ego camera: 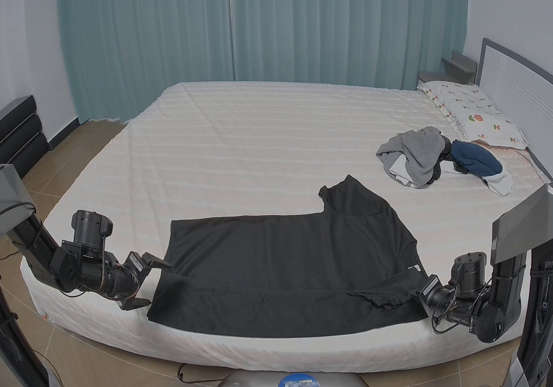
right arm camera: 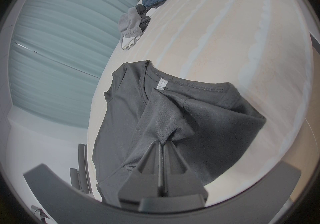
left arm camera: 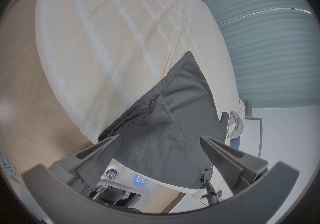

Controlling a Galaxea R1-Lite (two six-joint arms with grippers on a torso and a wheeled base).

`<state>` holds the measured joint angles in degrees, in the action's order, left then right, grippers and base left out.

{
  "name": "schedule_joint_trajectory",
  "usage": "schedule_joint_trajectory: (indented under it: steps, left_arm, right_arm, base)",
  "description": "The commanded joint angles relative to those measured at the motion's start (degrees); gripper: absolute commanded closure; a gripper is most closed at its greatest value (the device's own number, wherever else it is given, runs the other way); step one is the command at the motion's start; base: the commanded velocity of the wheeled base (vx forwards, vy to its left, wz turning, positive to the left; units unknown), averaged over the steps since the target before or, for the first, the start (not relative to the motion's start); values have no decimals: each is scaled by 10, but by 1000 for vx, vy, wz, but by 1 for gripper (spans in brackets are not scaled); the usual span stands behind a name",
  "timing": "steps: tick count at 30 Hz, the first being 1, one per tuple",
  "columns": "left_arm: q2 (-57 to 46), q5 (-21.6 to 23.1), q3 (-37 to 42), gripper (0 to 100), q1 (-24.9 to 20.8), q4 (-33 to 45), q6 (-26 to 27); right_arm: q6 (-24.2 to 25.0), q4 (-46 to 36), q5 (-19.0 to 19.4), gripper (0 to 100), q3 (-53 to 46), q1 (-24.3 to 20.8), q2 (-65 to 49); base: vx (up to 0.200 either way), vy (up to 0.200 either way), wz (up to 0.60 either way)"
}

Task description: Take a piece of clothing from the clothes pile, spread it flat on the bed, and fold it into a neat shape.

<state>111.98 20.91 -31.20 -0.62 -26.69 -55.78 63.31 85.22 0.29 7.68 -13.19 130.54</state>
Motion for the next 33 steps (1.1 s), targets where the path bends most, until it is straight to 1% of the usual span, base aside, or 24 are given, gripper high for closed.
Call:
schedule_joint_trajectory:
  steps: [1, 4, 7, 20, 26, 29, 33]
  left_arm:
    - [1, 0, 0, 0, 0, 0, 0]
    - [1, 0, 0, 0, 0, 0, 0]
    - [1, 0, 0, 0, 0, 0, 0]
    - [1, 0, 0, 0, 0, 0, 1]
    - [1, 0, 0, 0, 0, 0, 0]
    - [1, 0, 0, 0, 0, 0, 0]
    - [1, 0, 0, 0, 0, 0, 0]
  right_arm:
    - [0, -1, 1, 100, -14, -3, -30]
    - [-1, -5, 7, 100, -31, -6, -62]
    - [-1, -5, 8, 100, -43, -17, -68]
    - [-2, -5, 7, 100, -50, -28, -88]
    - [-4, -24, 8, 100, -50, -32, -133]
    - [-3, -45, 8, 100, -49, -41, -136]
    - [-3, -48, 8, 100, -50, -42, -134]
  base:
    - [0, 0, 0]
    - [0, 0, 0]
    - [0, 0, 0]
    - [0, 0, 0]
    - [0, 0, 0]
    - [0, 0, 0]
    - [0, 0, 0]
